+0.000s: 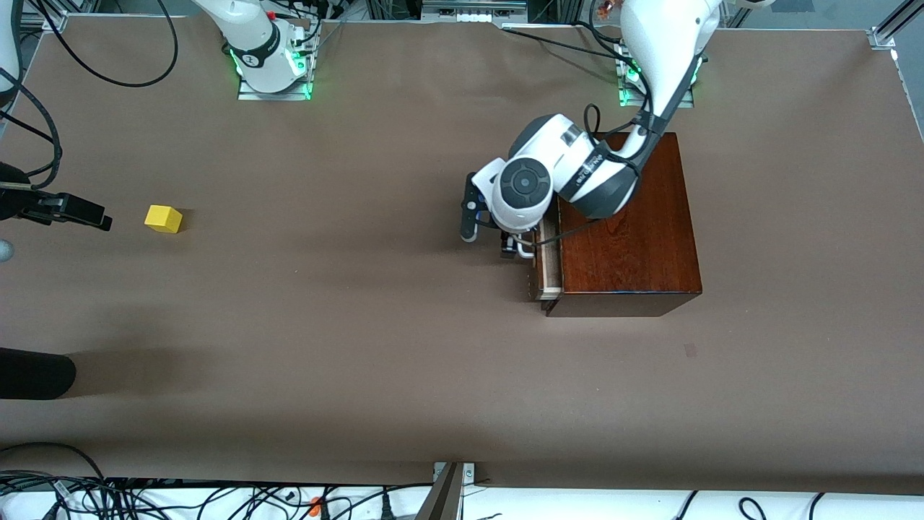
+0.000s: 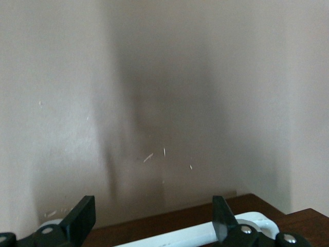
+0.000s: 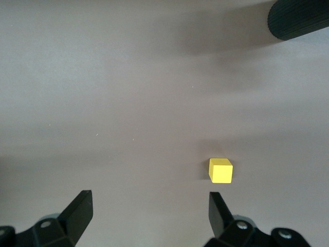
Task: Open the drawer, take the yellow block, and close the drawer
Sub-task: 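Push the drawer handle with the left gripper to close the drawer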
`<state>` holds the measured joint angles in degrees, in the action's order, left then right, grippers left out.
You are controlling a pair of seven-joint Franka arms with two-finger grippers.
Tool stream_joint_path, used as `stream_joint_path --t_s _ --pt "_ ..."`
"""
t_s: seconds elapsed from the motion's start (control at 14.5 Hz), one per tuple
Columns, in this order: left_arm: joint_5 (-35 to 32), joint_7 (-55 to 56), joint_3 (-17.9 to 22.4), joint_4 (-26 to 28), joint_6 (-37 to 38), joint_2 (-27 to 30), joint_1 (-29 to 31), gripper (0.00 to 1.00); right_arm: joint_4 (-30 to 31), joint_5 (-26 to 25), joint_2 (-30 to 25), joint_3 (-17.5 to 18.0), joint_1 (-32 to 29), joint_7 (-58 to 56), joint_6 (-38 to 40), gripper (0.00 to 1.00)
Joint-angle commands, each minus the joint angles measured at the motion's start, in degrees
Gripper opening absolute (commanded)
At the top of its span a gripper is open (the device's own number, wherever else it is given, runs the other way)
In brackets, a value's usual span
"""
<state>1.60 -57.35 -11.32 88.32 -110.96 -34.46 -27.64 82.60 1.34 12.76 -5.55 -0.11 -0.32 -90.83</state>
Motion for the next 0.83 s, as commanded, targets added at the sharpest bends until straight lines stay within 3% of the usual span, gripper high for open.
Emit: stream_joint_path --t_s 0.0,0.76 --pt "-2.83 -1.01 0.25 -0.69 2.59 1.32 1.54 1.0 1.68 -0.55 -1.87 1.24 -1.12 -0.56 -0.58 1.0" --pt "-2.83 -1.01 0.34 -0.69 4.44 2.2 3.47 1.0 1.6 -0.64 -1.78 1.33 -0.95 -0.48 -0.76 1.0"
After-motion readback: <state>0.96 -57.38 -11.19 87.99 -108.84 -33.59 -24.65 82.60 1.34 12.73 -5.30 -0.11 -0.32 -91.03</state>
